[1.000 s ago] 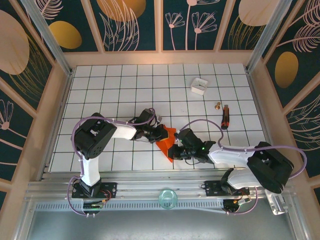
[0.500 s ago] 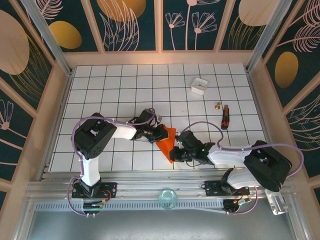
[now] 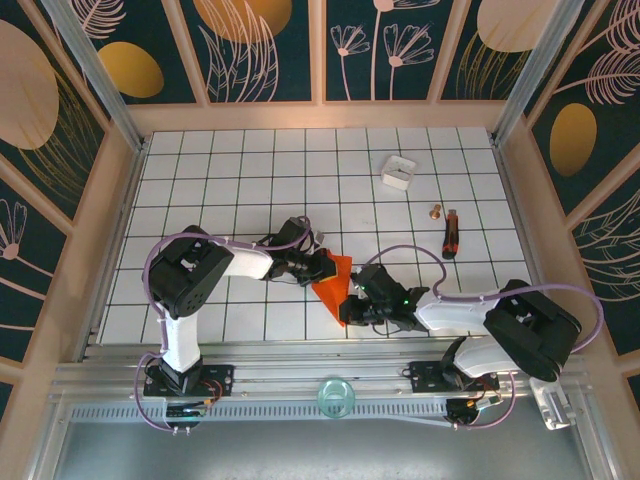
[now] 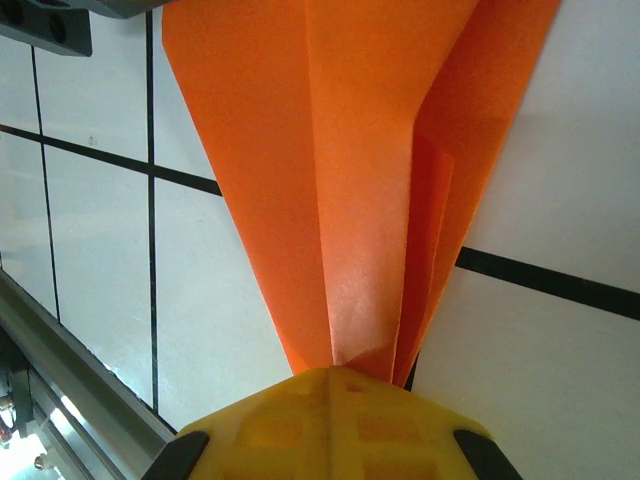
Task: Fold a paper plane with a square sheet of paper (pick it up from the middle)
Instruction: Perform the fourth fold on the wing at the bottom-center of the table.
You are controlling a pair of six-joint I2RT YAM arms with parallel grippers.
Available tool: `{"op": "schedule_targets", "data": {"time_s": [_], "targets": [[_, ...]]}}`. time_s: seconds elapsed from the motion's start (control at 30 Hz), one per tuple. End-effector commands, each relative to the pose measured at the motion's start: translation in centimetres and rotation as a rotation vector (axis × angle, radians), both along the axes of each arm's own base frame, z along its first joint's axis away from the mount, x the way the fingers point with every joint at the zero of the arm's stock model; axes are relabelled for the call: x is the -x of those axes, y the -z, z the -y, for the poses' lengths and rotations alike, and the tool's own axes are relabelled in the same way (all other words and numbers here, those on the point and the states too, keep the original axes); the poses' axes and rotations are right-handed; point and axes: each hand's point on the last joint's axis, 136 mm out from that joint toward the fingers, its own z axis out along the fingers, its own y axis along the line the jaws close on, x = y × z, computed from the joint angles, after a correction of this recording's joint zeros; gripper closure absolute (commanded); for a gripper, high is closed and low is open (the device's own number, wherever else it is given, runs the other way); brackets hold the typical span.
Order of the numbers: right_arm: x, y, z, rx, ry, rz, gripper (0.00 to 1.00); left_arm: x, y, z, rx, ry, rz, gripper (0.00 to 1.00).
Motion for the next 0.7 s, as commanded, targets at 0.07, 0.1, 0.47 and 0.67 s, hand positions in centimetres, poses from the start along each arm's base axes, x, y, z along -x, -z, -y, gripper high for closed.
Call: {"op": "schedule_targets", "data": {"time_s": [0.07,0.1,0.47,0.67], "targets": [[2.7,2.6,1.8,0.104,-0.015,-0.083,0.98,0.8,4.6,-2.8,-0.160,-0.041,-0.064,0.99],[2.9,2.6,1.8,0.107,-0.016,-0.086,0.98,0.7,4.6,-2.8,-0.161,-0.040,-0.062,0.99],[5.1,3.4,2.5,0.153,-0.027,-0.123,0.99,0.7,5.0,-3.1,-0.173,-0.047,-0.069,0.99],[6.2,3.7,3.0,0.168,-0.033,-0.141,1.00,0.6,5.1,-3.3,-0.180,-0.053,-0.070,0.99]]}}
